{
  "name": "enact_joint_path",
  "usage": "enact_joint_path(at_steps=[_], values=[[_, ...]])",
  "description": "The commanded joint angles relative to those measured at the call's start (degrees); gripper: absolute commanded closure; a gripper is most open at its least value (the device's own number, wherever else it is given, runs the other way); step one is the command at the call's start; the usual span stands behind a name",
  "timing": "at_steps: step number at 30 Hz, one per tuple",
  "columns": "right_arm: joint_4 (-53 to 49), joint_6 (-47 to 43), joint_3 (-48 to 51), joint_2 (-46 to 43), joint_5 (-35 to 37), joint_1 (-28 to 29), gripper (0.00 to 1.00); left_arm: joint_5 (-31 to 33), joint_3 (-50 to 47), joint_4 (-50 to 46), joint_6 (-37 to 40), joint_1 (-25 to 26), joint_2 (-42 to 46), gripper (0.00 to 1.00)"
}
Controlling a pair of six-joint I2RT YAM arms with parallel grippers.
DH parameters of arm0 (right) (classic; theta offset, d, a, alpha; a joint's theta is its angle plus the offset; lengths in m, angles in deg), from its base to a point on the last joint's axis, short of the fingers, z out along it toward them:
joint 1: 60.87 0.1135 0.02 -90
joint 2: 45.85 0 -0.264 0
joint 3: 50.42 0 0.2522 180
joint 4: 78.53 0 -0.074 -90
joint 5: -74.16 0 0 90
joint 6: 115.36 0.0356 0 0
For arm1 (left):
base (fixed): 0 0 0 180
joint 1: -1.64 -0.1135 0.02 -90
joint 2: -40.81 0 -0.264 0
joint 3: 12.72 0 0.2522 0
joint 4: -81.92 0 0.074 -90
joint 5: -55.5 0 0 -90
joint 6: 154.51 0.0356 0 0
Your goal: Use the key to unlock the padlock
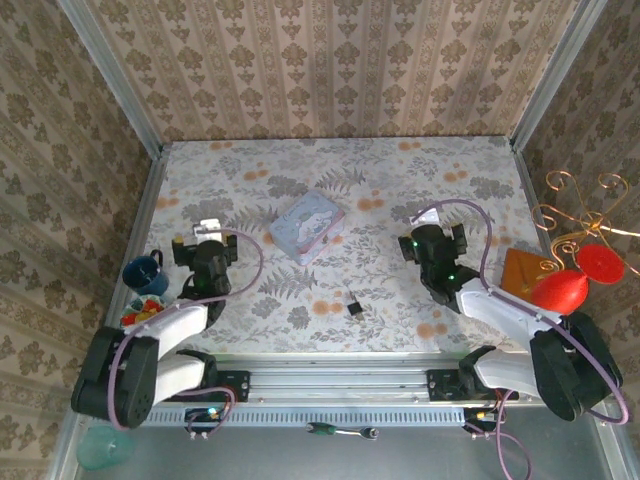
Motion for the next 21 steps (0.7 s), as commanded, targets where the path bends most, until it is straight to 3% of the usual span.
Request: enact_joint_path(at_steps=[1, 6, 8, 10, 12, 14, 16, 18, 19, 21], values=[[8.77, -0.34, 2.42, 0.94, 0.43, -2.19, 0.0, 0.01, -1.2, 15.17, 7.42, -1.04, -5.07, 0.0], [14.32, 0.96, 3.55, 5.92, -1.33, -6.87, 0.0, -4.55, -0.69, 22.88, 8.85, -2.33, -12.23, 0.0], [15.72, 0.06, 3.51, 6.75, -1.98, -7.49, 0.0, -6.02, 1.18, 21.07, 8.02, -3.42, -13.62, 0.0], [19.23, -0.38, 4.22, 7.09, -2.72, -8.48, 0.0, -15.28, 2.43, 19.05, 4.61, -6.8, -15.83, 0.0], [21.37, -0.17, 4.89, 7.07, -5.22, -10.31, 0.0, -17.19, 2.96, 22.45, 3.86, -9.18, -18.92, 0.0], [24.17, 0.55, 5.83, 6.87, -8.86, -12.33, 0.0, -22.21, 3.74, 15.96, -0.24, -12.26, -17.23, 0.0], [27.01, 1.37, 7.02, 6.65, -11.98, -14.04, 0.0, -22.49, 3.42, 24.14, 0.06, -13.7, -22.83, 0.0], [28.7, 2.27, 7.6, 6.74, -14.23, -15.5, 0.0, -23.92, 5.31, 14.66, -1.65, -13.79, -19.98, 0.0], [29.36, 2.84, 7.76, 6.76, -15.06, -16.24, 0.0, -23.26, 5.79, 17.8, -0.38, -13.86, -21.79, 0.0], [30.69, 3.31, 8.14, 7.01, -17.03, -17.49, 0.0, -22.64, 5.96, 15.08, -2.23, -14.18, -20.69, 0.0]])
